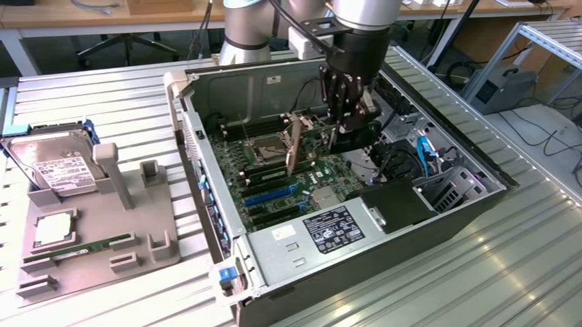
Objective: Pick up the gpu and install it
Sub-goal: 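Insert the gpu into the slot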
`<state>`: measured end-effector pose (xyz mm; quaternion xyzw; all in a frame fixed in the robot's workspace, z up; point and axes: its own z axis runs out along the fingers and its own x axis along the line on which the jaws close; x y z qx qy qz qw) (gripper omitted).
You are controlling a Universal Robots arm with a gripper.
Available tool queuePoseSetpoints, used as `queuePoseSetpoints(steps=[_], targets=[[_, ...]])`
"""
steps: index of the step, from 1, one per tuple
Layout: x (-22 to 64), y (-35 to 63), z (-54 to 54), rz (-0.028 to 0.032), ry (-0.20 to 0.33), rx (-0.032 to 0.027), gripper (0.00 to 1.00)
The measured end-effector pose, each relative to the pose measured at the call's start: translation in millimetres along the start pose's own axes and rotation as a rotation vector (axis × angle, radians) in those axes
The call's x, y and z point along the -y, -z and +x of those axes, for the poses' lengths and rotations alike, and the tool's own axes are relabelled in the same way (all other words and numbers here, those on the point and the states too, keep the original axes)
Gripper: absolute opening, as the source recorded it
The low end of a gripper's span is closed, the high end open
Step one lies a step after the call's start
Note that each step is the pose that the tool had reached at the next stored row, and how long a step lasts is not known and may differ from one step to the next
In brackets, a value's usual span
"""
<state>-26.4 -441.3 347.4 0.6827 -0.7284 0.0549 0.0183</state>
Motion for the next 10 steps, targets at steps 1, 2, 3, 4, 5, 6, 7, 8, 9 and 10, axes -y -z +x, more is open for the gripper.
queuePoseSetpoints(steps=[1, 2, 3, 4, 5, 6, 7, 8, 9, 10], targets=[[-0.3, -0.1, 0.1, 0.0001, 0.0, -0.0003, 0.27], [-0.6, -0.1, 0.1, 0.0001, 0.0, -0.0007, 0.27], [-0.9, -0.2, 0.1, 0.0001, 0.0, -0.0011, 0.27], [-1.2, -0.3, 0.2, 0.0001, 0.0, -0.0014, 0.27], [-1.6, -0.3, 0.3, 0.0001, 0.0, -0.0017, 0.27], [-1.9, -0.4, 0.3, 0.0002, 0.0, -0.0021, 0.27], [-2.4, -0.5, 0.4, 0.0002, 0.0, -0.0025, 0.27], [-2.9, -0.6, 0.5, 0.0002, 0.0, -0.0029, 0.27], [-3.2, -0.7, 0.6, 0.0002, 0.0, -0.0033, 0.27], [-3.6, -0.8, 0.6, 0.0002, 0.0, -0.0037, 0.27]])
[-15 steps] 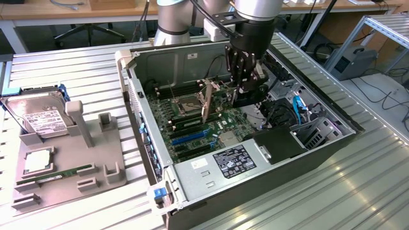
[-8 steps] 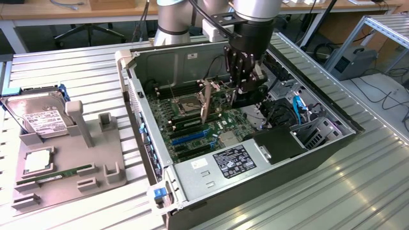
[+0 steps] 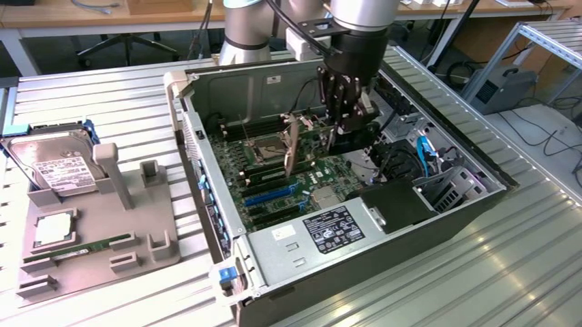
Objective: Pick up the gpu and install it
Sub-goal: 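Insert the gpu into the slot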
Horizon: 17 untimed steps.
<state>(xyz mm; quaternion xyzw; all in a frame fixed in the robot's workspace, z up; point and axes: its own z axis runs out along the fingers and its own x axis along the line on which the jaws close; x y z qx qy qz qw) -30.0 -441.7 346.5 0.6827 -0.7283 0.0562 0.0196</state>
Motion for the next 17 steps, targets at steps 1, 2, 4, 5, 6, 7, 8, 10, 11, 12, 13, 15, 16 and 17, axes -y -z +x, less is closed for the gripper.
queuePoseSetpoints(steps=[1, 2, 4, 5, 6, 7, 8, 10, 11, 12, 13, 15, 16, 17], targets=[[-0.3, -0.1, 0.0, 0.0001, 0.0, -0.0002, 0.27], [-0.7, -0.2, 0.2, 0.0001, 0.0, -0.0007, 0.27], [-1.9, -0.5, 0.5, 0.0001, 0.0, -0.0019, 0.27], [-2.5, -0.7, 0.7, 0.0002, 0.0, -0.0023, 0.27], [-2.9, -0.7, 0.8, 0.0002, 0.0, -0.0026, 0.27], [-3.2, -0.8, 0.9, 0.0003, 0.0, -0.0029, 0.27], [-3.8, -0.9, 1.2, 0.0003, 0.0, -0.0034, 0.27], [-4.8, -1.1, 1.5, 0.0003, 0.0, -0.0043, 0.27], [-5.3, -1.1, 1.6, 0.0003, 0.0, -0.0047, 0.27], [-5.7, -1.2, 1.7, 0.0004, 0.0, -0.005, 0.27], [-6.1, -1.3, 1.9, 0.0004, 0.0, -0.0054, 0.27], [-6.9, -1.4, 2.1, 0.0004, 0.0, -0.0061, 0.27], [-7.2, -1.5, 2.2, 0.0005, 0.0, -0.0064, 0.27], [-7.6, -1.6, 2.3, 0.0005, 0.0, -0.0067, 0.27]])
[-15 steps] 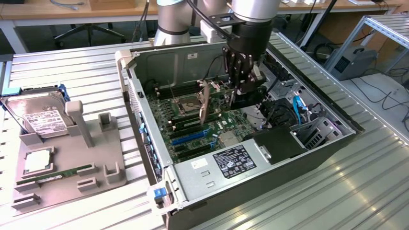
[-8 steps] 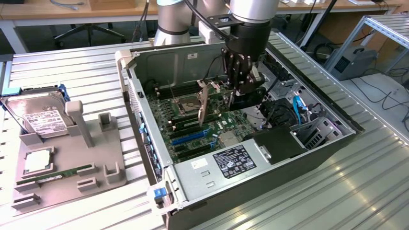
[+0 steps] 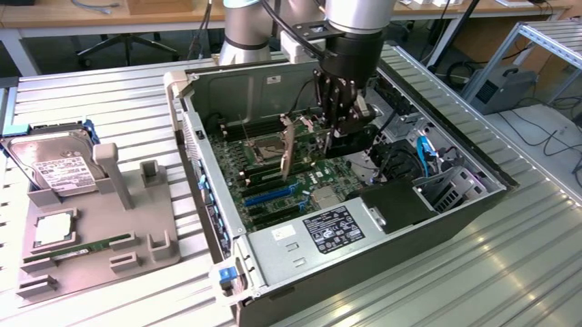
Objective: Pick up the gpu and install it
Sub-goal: 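Insert the gpu into the slot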
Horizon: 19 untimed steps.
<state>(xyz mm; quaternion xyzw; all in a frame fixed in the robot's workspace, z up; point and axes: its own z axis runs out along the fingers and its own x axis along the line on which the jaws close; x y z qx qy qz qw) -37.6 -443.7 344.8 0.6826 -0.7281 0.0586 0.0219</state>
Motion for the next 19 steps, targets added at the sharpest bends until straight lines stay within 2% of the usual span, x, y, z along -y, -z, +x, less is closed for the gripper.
queuePoseSetpoints(steps=[19], targets=[[-6.6, -1.7, 2.1, 0.0004, 0.0, -0.0067, 0.27]])
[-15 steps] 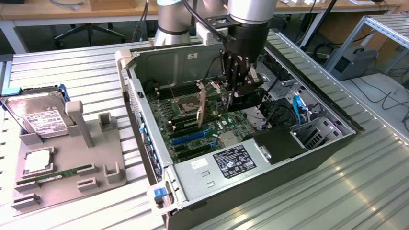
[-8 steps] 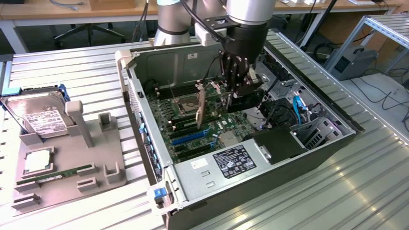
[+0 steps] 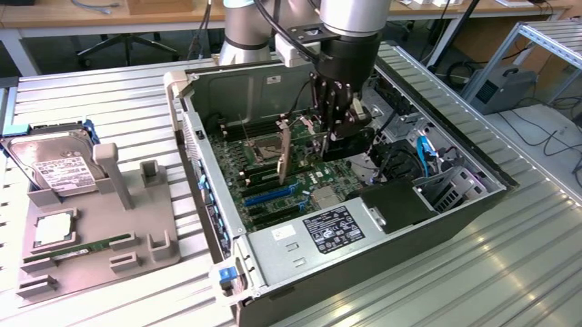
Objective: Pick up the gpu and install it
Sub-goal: 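Insert the gpu into the slot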
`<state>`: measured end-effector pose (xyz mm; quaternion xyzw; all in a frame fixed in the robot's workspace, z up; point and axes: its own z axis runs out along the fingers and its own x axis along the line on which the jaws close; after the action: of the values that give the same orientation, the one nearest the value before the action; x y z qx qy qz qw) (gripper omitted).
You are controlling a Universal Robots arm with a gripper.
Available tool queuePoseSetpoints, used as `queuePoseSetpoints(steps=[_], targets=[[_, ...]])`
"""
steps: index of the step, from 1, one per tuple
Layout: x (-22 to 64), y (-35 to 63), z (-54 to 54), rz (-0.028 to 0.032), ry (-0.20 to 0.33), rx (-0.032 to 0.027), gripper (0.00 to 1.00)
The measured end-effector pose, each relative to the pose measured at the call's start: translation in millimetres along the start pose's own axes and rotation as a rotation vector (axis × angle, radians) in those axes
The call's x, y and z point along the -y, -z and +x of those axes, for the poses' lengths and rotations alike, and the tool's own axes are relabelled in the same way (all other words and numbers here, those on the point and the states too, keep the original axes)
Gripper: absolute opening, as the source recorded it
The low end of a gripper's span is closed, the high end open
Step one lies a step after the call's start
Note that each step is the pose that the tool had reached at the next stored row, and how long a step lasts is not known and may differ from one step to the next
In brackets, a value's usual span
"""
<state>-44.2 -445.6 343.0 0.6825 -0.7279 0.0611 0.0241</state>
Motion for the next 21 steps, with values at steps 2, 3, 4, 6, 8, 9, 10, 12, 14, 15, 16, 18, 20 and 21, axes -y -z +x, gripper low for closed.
queuePoseSetpoints(steps=[2, 3, 4, 6, 8, 9, 10, 12, 14, 15, 16, 18, 20, 21], targets=[[-0.7, -0.2, 0.2, 0.0, 0.0, -0.0008, 0.27], [-1.1, -0.3, 0.3, 0.0001, 0.0, -0.0012, 0.27], [-1.4, -0.4, 0.3, 0.0001, 0.0, -0.0017, 0.27], [-2.1, -0.5, 0.4, 0.0002, 0.0, -0.0024, 0.27], [-4.0, -0.7, 0.6, 0.0002, 0.0, -0.0031, 0.27], [-4.6, -0.8, 0.6, 0.0002, 0.0, -0.0031, 0.27], [-5.3, -0.8, 0.7, 0.0002, 0.0, -0.0033, 0.27], [-6.5, -1.0, 0.7, 0.0003, 0.0, -0.0036, 0.27], [-7.8, -1.0, 0.8, 0.0003, 0.0, -0.0039, 0.27], [-8.3, -1.1, 0.8, 0.0003, 0.0, -0.004, 0.27], [-8.9, -1.1, 0.9, 0.0003, 0.0, -0.0042, 0.27], [-10.2, -1.2, 0.9, 0.0003, 0.0, -0.0047, 0.27], [-11.5, -1.3, 1.0, 0.0003, 0.0, -0.0052, 0.27], [-12.1, -1.4, 1.1, 0.0004, 0.0, -0.0054, 0.27]])
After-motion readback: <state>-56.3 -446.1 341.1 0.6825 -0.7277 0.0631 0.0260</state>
